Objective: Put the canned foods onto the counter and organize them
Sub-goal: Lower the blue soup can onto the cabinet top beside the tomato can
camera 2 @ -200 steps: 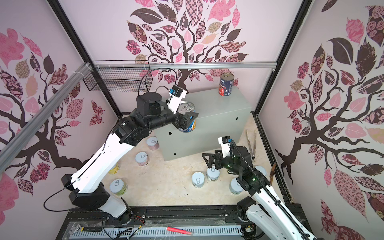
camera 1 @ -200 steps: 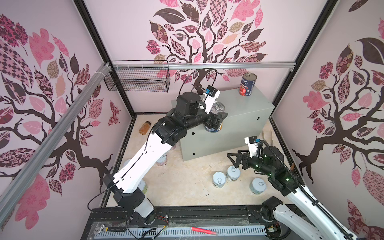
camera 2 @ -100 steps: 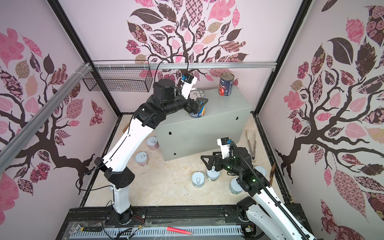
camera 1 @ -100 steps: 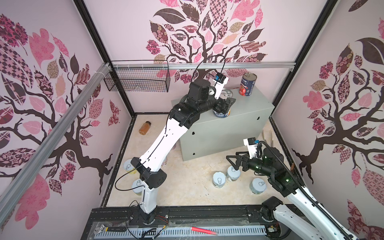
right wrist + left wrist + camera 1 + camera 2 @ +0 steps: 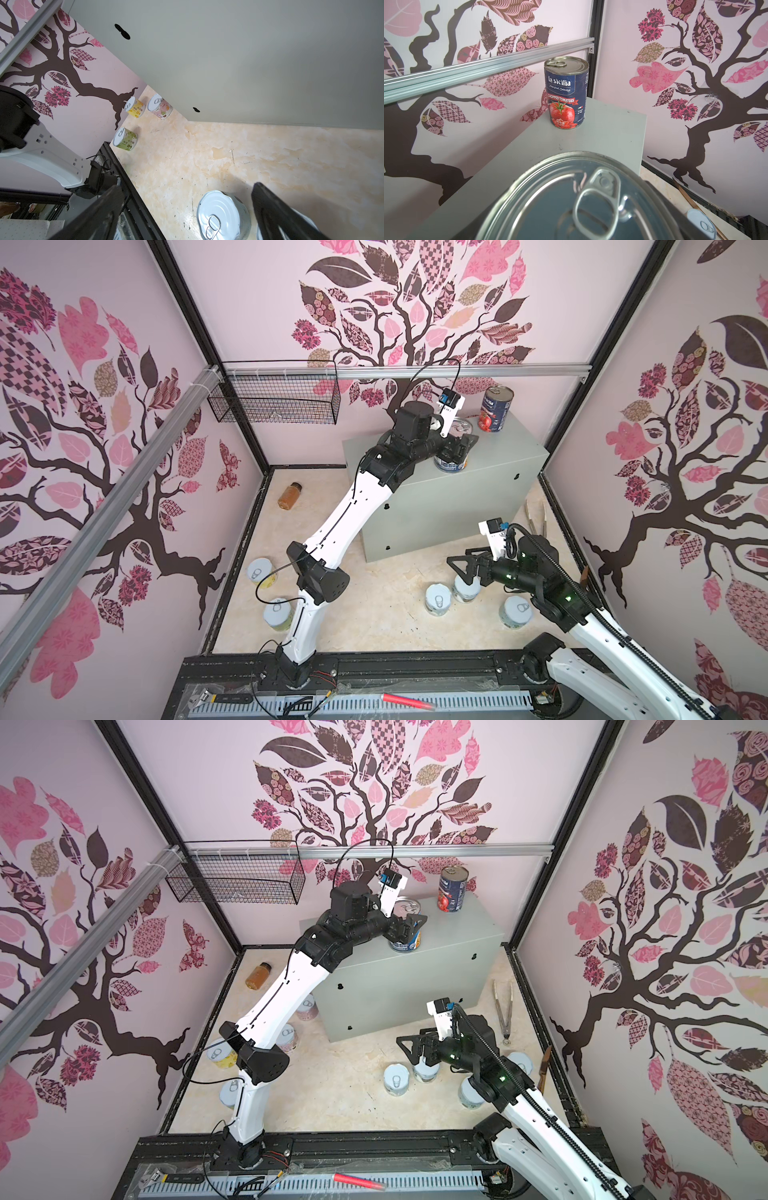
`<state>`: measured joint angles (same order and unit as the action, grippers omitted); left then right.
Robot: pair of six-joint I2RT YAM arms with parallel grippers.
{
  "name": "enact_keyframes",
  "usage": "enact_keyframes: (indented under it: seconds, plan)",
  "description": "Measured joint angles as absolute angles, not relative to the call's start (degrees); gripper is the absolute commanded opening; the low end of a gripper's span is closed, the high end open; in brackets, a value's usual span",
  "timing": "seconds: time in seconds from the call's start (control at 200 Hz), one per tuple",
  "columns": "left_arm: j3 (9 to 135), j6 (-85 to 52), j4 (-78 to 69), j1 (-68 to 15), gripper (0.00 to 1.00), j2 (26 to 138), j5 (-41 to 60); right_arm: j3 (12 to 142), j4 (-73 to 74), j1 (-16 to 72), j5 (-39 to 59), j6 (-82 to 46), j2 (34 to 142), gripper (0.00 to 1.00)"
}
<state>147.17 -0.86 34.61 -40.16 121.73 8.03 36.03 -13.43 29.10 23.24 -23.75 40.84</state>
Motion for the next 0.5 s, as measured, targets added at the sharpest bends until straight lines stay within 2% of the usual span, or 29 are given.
enact_keyframes:
  seconds: [0.26,0.5]
  plan:
    - [147.17,-0.25,33.71,-39.66,0.86,122.02,8.01,36.03,-13.47,29.91,23.22,-23.81,41.65,1.0]
    - [147.17,0.89,29.12,-39.51,0.95,122.26,7.99,36.1,-14.2,30.11,22.65,-23.81,41.25,1.0]
